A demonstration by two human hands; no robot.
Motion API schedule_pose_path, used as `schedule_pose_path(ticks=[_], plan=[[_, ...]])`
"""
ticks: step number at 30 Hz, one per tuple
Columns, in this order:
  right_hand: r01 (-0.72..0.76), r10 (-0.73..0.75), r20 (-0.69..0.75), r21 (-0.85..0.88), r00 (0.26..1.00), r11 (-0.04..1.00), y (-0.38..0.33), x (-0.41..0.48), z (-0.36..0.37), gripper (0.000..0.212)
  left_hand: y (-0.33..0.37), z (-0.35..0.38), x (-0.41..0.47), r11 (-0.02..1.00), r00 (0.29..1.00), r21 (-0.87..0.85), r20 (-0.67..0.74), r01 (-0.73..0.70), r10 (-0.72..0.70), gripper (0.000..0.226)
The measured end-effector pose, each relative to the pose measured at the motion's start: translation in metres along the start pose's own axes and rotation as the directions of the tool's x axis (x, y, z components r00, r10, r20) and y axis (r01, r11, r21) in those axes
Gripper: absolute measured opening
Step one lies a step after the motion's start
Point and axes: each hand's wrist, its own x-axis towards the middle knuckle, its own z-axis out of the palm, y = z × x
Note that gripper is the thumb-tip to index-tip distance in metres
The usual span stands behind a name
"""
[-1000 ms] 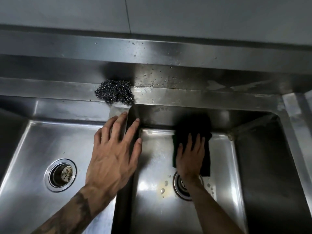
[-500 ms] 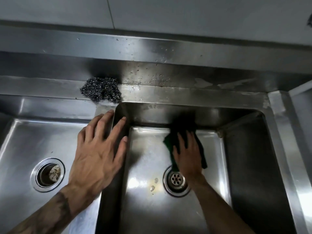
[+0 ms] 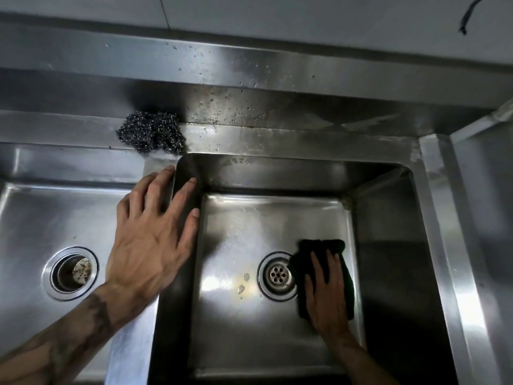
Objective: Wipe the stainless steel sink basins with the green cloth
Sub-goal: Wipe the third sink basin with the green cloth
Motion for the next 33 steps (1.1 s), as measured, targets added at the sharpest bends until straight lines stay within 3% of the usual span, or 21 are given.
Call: schedule_pose_path(ticks=[4, 7, 11, 14, 18, 23, 29, 33], plan=[[-0.027, 0.028, -0.016, 0.069, 0.999, 0.997, -0.035, 0.03, 0.013, 0.052, 0.0, 0.001, 0.001, 1.0, 1.0, 0.006, 0.004, 0.006, -0.006, 0.057], [0.097, -0.099, 0.051, 0.051, 0.994, 0.994, -0.084, 0.037, 0.034, 0.052, -0.001, 0.003, 0.001, 1.0, 1.0, 0.016, -0.003, 0.002, -0.002, 0.056], [0.373, -0.377, 0.11, 0.056, 0.92, 0.926, -0.159, 0.014, 0.066, 0.049, 0.0, 0.004, 0.001, 1.0, 1.0, 0.011, -0.019, 0.006, -0.006, 0.055], [0.385, -0.401, 0.16, 0.125, 0.902, 0.914, -0.191, -0.016, 0.073, 0.052, -0.002, 0.004, 0.001, 1.0, 1.0, 0.024, -0.014, 0.006, -0.006, 0.055], [0.453, -0.46, 0.17, 0.083, 0.871, 0.888, -0.17, 0.003, 0.066, 0.057, -0.002, 0.004, 0.0, 1.0, 1.0, 0.011, -0.024, 0.002, -0.002, 0.054], [0.208, -0.21, 0.107, 0.036, 0.972, 0.978, -0.191, 0.047, 0.066, 0.058, -0.004, 0.006, 0.001, 1.0, 1.0, 0.016, -0.02, 0.001, 0.0, 0.053], [0.37, -0.381, 0.227, 0.09, 0.897, 0.925, -0.168, -0.066, 0.067, 0.06, -0.004, 0.002, -0.001, 1.0, 1.0, 0.011, -0.007, 0.004, -0.004, 0.054], [0.441, -0.435, 0.282, 0.045, 0.855, 0.897, -0.158, -0.066, 0.063, 0.061, -0.003, -0.001, -0.001, 1.0, 1.0, 0.002, 0.019, 0.0, 0.0, 0.056]])
